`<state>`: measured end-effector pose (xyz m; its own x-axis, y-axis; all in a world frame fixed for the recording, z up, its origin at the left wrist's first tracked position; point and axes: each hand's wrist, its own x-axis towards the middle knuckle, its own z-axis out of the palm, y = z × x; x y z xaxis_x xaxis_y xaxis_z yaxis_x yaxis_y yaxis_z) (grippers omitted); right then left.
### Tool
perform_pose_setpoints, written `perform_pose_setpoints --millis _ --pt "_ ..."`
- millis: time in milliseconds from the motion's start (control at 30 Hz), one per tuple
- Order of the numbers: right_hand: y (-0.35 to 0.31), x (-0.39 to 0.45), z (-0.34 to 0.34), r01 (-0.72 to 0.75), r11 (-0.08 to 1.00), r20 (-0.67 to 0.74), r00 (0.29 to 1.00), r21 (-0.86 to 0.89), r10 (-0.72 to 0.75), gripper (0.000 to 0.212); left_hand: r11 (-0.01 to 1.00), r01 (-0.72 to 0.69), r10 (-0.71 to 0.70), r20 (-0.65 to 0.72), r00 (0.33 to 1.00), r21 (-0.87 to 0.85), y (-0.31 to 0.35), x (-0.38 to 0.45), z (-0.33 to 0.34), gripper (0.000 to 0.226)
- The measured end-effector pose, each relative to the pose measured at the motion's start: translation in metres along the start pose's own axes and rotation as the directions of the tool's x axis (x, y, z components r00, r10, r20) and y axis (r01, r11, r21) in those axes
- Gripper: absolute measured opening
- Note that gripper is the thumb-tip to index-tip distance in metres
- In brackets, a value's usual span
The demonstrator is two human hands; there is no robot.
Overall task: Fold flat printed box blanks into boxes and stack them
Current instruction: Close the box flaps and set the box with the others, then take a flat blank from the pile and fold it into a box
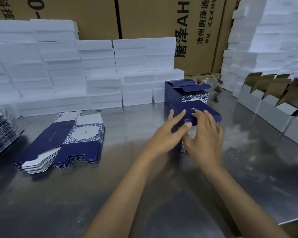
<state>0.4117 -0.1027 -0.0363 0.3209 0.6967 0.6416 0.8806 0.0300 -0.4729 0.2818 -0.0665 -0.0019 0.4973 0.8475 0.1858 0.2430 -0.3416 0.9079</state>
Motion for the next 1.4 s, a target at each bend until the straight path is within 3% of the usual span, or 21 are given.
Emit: perform_pose_setpoints --millis 100,233,400,533,700,800,867,1000,1133,1200,1267,1333,1400 --pt "0.024 0.023 0.001 -0.054 0.997 -0.004 0.999 -0.049 0.054 0.055 0.997 0.052 -0.052 0.007 0.999 0.061 -0.021 0.007 -0.003 0.058" --pt "0.040 0.050 0.009 -0.103 0.989 0.040 0.993 -0.105 0.108 0.060 0.962 0.156 -0.157 -0.013 0.988 0.224 -0.054 0.006 -0.017 0.045" --pt "0.041 0.061 0.017 -0.092 0.984 0.042 0.994 -0.154 0.100 0.054 0.971 0.201 -0.189 -0.098 0.977 0.127 -0.077 0.000 -0.027 0.036" --pt "0.031 0.059 0.012 -0.090 0.972 0.089 0.990 -0.216 0.111 0.064 0.977 0.181 -0.167 -0.123 0.978 0.115 -0.076 -0.004 -0.030 0.035" --pt "-0.013 0.025 0.013 0.135 0.955 0.015 0.991 -0.264 -0.136 0.075 0.970 0.151 -0.139 -0.074 0.987 0.191 -0.076 -0.017 -0.040 0.035" --pt "-0.047 -0.009 0.030 0.218 0.964 0.148 0.969 -0.151 -0.196 0.065 0.950 0.086 -0.070 -0.064 0.996 0.299 -0.080 -0.034 -0.053 0.035" --pt "-0.066 -0.027 0.048 0.175 0.984 0.329 0.932 -0.045 -0.151 0.060 0.948 0.065 -0.014 -0.162 0.987 0.312 -0.084 -0.046 -0.067 0.034" --pt "-0.103 -0.047 0.087 -0.035 0.989 0.564 0.824 0.141 -0.051 0.046 0.959 0.097 0.043 -0.474 0.879 0.267 -0.091 -0.068 -0.103 0.029" --pt "-0.141 -0.045 0.118 -0.100 0.986 0.606 0.795 0.131 0.001 0.037 0.976 0.101 0.061 -0.691 0.720 0.191 -0.094 -0.080 -0.134 0.026" --pt "-0.160 -0.041 0.132 -0.128 0.982 0.622 0.783 0.136 0.016 0.045 0.970 0.101 0.115 -0.784 0.610 0.221 -0.095 -0.084 -0.149 0.025" --pt "-0.180 -0.039 0.145 -0.164 0.977 0.662 0.749 0.134 0.035 0.066 0.961 0.137 0.135 -0.844 0.519 0.238 -0.101 -0.086 -0.162 0.025" --pt "-0.198 -0.037 0.158 -0.172 0.978 0.689 0.723 0.117 0.044 0.071 0.948 0.205 0.116 -0.866 0.487 0.242 -0.110 -0.087 -0.168 0.024" --pt "-0.209 -0.036 0.169 -0.129 0.988 0.690 0.723 0.080 0.039 0.055 0.943 0.250 0.071 -0.870 0.489 0.217 -0.117 -0.087 -0.168 0.025"
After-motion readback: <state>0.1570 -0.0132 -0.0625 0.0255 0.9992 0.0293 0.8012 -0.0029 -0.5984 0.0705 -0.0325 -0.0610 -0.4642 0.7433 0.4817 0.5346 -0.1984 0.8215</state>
